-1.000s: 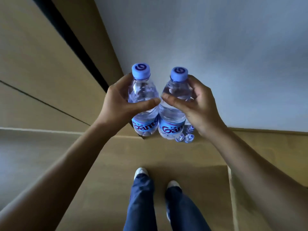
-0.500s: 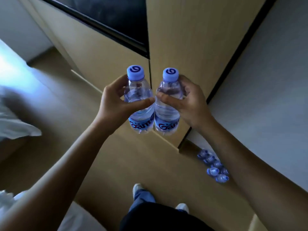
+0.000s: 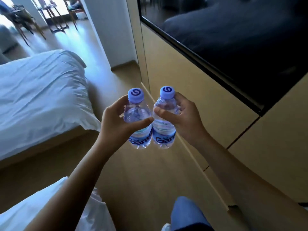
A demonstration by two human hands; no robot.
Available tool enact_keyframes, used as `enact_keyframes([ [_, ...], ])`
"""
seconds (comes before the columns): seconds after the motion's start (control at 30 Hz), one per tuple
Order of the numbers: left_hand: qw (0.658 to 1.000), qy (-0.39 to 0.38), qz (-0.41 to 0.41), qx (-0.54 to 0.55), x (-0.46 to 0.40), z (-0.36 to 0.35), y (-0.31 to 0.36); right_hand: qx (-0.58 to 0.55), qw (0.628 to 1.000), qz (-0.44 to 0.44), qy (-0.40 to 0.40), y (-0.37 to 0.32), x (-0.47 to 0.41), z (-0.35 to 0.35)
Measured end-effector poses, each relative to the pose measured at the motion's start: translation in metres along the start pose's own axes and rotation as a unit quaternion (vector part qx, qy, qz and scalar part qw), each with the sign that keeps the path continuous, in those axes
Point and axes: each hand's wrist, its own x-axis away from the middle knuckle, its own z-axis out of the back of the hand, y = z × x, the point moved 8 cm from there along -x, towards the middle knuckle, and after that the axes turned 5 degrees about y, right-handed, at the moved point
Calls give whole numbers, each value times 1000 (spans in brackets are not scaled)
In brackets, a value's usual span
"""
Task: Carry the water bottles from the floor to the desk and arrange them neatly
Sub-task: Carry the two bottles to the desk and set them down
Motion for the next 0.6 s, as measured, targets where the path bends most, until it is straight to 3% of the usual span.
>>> enact_keyframes([
  [0.27, 994, 104, 20, -35, -108, 73, -63, 1, 994, 26, -102, 16, -144, -100],
  [0.6, 980, 191, 18, -53, -306, 135, -121, 20, 984, 79, -159, 18, -368, -188],
])
